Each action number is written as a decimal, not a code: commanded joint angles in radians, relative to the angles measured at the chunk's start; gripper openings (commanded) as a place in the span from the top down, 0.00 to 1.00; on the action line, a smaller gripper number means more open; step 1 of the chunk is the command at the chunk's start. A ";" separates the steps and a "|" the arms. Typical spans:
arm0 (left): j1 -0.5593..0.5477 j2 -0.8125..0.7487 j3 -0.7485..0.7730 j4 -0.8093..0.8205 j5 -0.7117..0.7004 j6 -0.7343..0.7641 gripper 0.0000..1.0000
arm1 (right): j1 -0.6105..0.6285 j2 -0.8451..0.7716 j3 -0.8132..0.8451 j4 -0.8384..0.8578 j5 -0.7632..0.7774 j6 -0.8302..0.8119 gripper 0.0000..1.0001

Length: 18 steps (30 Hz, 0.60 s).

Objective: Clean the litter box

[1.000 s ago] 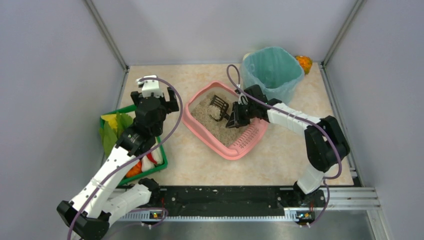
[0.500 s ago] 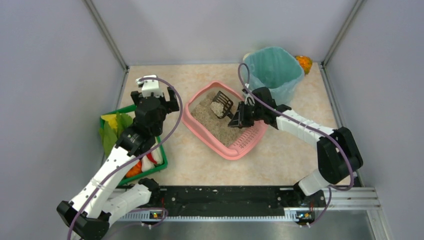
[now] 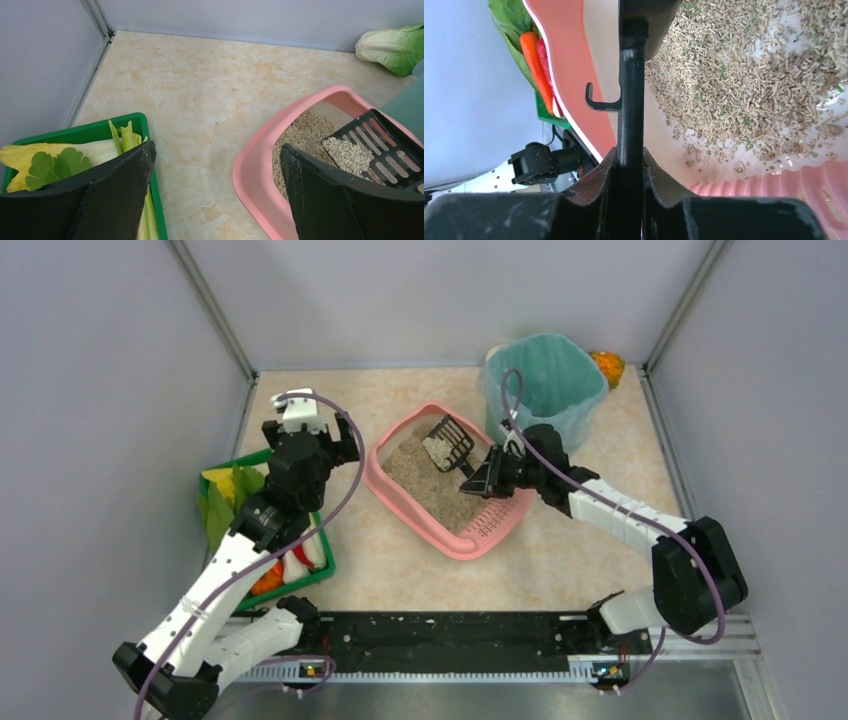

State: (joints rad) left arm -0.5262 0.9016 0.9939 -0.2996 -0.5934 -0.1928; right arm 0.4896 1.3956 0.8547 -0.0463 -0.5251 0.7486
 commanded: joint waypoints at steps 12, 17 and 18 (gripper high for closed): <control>0.001 0.015 0.043 0.033 0.023 -0.020 0.01 | -0.013 -0.152 -0.140 0.275 -0.045 0.141 1.00; 0.002 0.016 0.040 0.032 0.030 -0.026 0.01 | -0.013 -0.196 -0.153 0.279 -0.034 0.155 1.00; 0.002 0.017 0.039 0.033 0.033 -0.027 0.01 | -0.012 -0.205 -0.161 0.280 -0.030 0.159 1.00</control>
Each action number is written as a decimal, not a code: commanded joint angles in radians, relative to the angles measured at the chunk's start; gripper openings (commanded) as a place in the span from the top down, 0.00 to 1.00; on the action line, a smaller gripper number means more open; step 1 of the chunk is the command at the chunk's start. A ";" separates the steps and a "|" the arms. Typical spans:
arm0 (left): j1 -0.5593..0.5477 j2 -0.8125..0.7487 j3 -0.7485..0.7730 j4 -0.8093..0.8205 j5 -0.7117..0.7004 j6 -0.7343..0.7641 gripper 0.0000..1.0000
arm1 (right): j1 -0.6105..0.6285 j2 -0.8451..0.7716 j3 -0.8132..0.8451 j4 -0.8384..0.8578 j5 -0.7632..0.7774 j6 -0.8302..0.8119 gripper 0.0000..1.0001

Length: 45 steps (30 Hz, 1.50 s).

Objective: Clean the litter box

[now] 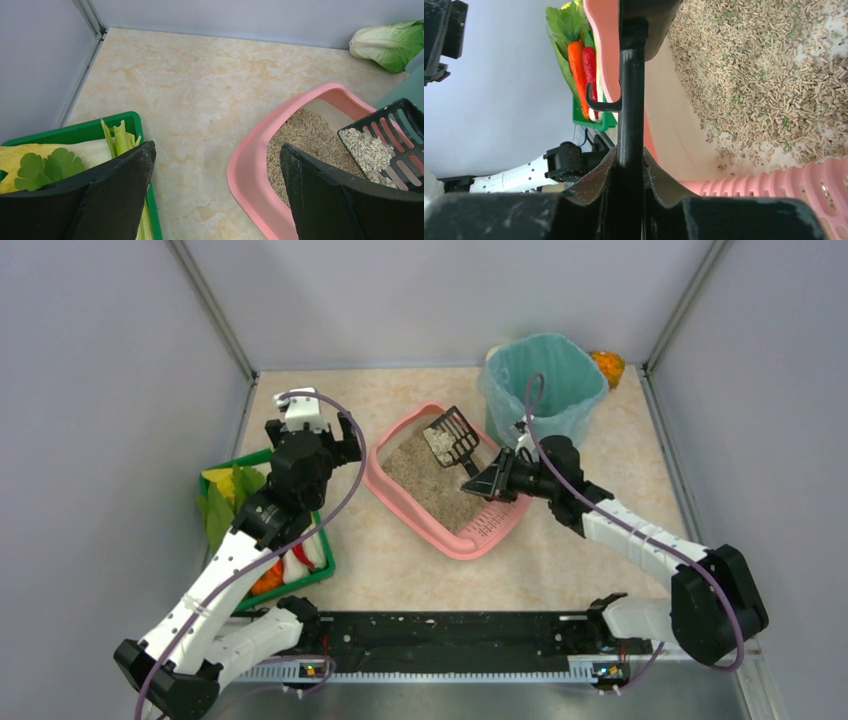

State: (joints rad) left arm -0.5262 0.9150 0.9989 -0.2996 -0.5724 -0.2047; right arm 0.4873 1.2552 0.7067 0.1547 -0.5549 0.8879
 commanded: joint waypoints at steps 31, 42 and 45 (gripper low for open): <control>0.002 0.010 0.028 0.051 0.038 -0.016 0.01 | -0.009 -0.015 -0.336 0.745 -0.095 0.504 1.00; 0.002 0.011 0.037 0.046 0.044 -0.029 0.01 | -0.007 0.110 -0.402 1.150 -0.124 0.721 1.00; 0.002 0.014 0.039 0.043 0.046 -0.026 0.01 | -0.014 0.146 -0.457 1.285 -0.078 0.831 1.00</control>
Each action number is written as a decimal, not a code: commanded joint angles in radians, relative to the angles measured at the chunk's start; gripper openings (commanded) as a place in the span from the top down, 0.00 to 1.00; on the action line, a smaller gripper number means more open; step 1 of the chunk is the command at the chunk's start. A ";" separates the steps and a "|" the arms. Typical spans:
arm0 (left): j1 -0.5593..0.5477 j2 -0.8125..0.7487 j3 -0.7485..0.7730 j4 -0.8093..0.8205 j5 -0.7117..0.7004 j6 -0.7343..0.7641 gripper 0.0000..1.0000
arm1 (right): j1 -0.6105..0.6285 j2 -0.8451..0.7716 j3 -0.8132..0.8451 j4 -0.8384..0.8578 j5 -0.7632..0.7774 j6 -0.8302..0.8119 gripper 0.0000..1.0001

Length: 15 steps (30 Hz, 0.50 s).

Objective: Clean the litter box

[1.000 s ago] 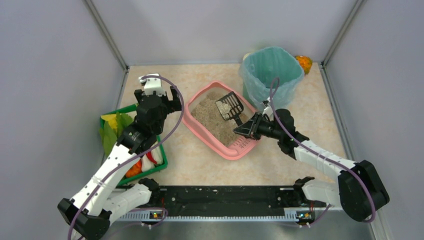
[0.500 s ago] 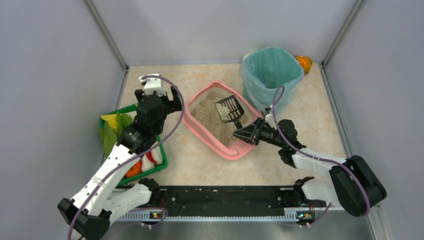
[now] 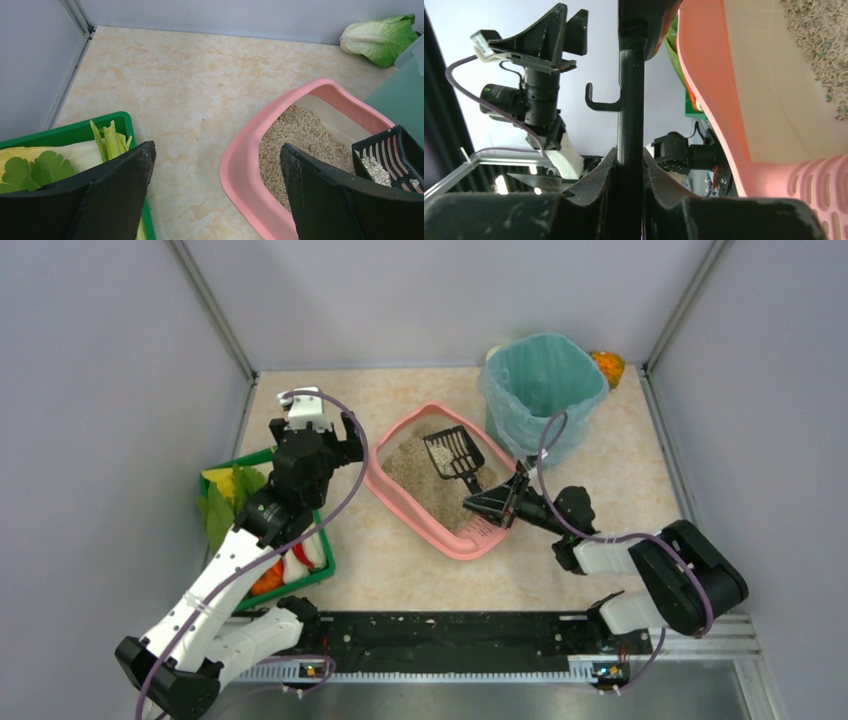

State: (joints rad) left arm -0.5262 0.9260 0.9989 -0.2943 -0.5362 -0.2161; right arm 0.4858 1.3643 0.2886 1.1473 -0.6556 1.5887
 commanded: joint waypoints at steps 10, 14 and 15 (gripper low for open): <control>0.002 0.002 0.038 0.039 0.004 -0.007 0.01 | -0.003 0.069 -0.026 0.239 0.012 0.091 1.00; 0.002 0.008 0.040 0.042 0.004 -0.003 0.01 | -0.023 -0.024 -0.018 0.144 -0.034 0.075 1.00; 0.002 0.010 0.038 0.044 0.003 -0.002 0.01 | -0.029 -0.062 -0.019 0.041 -0.006 0.031 1.00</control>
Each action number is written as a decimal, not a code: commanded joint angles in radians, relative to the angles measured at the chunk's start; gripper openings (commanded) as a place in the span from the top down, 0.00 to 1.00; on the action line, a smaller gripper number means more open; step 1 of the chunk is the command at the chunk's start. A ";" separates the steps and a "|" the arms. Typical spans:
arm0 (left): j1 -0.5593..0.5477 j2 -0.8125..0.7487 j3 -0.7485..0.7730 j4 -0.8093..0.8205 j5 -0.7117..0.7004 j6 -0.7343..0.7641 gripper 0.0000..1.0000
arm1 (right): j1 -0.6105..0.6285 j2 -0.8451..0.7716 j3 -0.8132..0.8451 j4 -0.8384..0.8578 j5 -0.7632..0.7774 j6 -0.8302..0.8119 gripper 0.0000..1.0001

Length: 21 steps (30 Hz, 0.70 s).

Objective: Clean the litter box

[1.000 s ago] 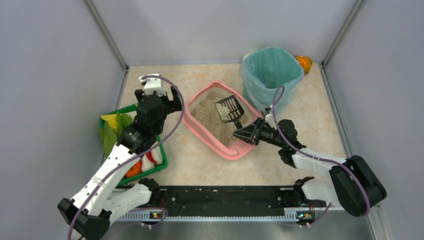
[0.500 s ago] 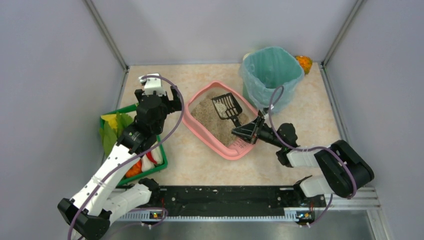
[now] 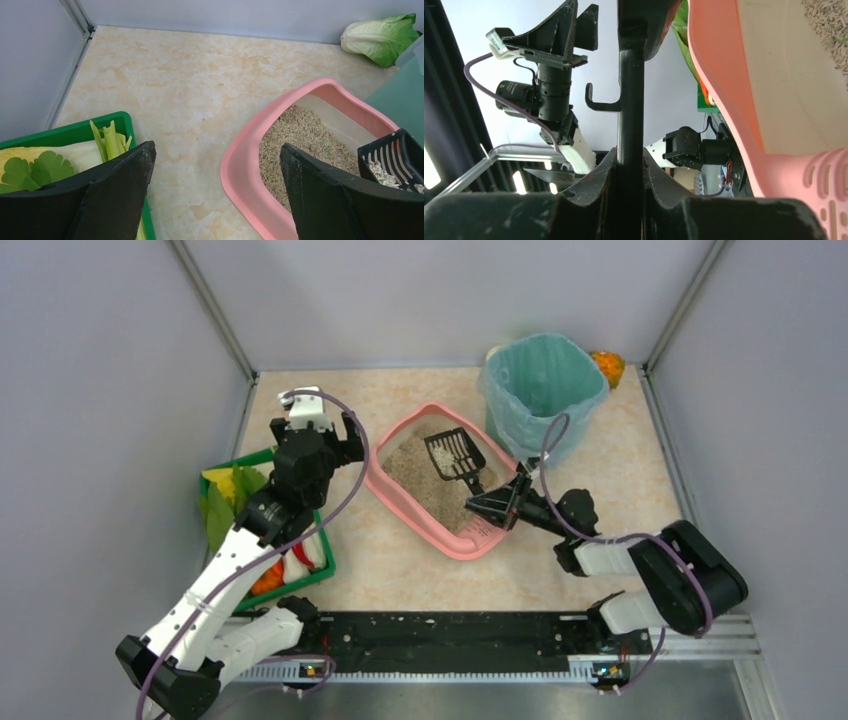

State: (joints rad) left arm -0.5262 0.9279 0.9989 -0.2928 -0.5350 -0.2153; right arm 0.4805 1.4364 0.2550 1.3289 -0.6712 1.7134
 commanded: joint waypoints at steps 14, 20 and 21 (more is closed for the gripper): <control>0.002 -0.006 0.030 0.037 -0.001 -0.004 0.01 | -0.040 -0.124 0.003 -0.162 0.019 -0.093 1.00; 0.002 -0.009 0.029 0.036 0.001 -0.011 0.01 | -0.016 -0.099 0.058 -0.224 -0.062 -0.120 1.00; 0.002 -0.011 0.029 0.034 -0.003 -0.009 0.01 | -0.030 -0.123 0.029 -0.251 -0.033 -0.119 1.00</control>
State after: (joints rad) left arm -0.5262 0.9386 0.9993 -0.2920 -0.5316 -0.2153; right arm 0.4633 1.3453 0.2897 1.0264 -0.6910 1.5867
